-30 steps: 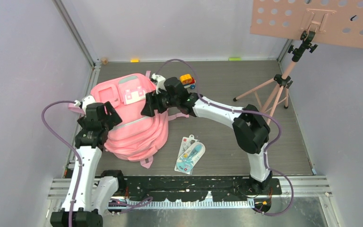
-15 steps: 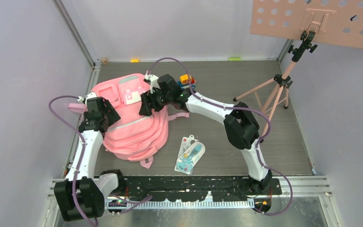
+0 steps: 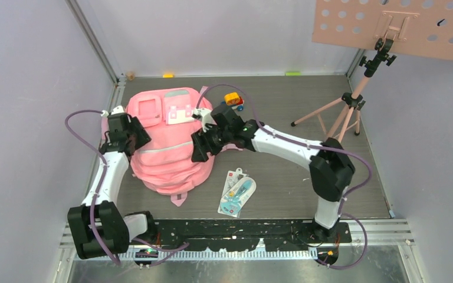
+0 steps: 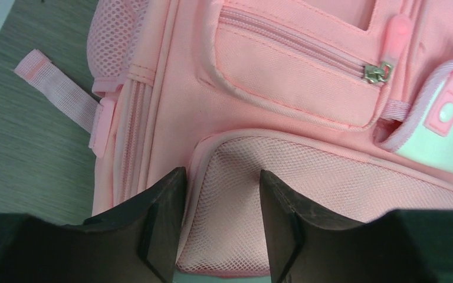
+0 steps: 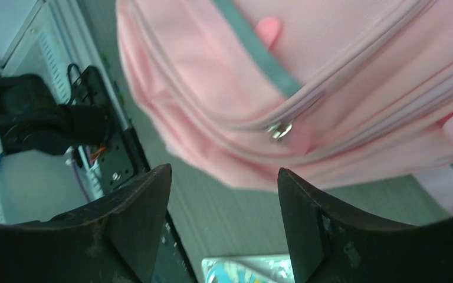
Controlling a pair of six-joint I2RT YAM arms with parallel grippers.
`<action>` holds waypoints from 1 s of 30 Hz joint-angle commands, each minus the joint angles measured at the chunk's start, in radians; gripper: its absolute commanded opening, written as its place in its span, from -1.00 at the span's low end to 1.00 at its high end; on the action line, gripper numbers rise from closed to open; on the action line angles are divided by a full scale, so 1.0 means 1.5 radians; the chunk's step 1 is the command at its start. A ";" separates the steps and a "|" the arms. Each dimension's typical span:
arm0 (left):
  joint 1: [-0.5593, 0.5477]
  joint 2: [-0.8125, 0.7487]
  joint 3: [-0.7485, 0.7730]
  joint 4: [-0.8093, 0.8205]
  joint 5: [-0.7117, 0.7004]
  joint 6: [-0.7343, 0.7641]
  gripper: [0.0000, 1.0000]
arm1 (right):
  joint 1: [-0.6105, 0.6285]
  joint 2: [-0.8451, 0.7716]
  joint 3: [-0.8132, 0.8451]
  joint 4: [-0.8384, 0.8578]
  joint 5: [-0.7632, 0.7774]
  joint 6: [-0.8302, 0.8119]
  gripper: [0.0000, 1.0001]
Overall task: Pack the student bag
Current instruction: Unzip the student bag at the center of the board.
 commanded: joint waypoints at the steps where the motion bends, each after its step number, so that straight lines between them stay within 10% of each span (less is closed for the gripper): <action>1: -0.009 -0.012 0.057 0.003 0.082 -0.033 0.08 | 0.010 -0.133 -0.037 -0.076 -0.031 -0.031 0.44; 9: -0.009 -0.025 0.168 -0.180 0.102 0.023 0.63 | -0.008 -0.155 -0.141 0.061 0.147 -0.075 0.39; 30: 0.060 0.019 0.151 -0.209 0.148 0.110 0.76 | -0.005 -0.041 -0.166 0.330 0.112 -0.151 0.15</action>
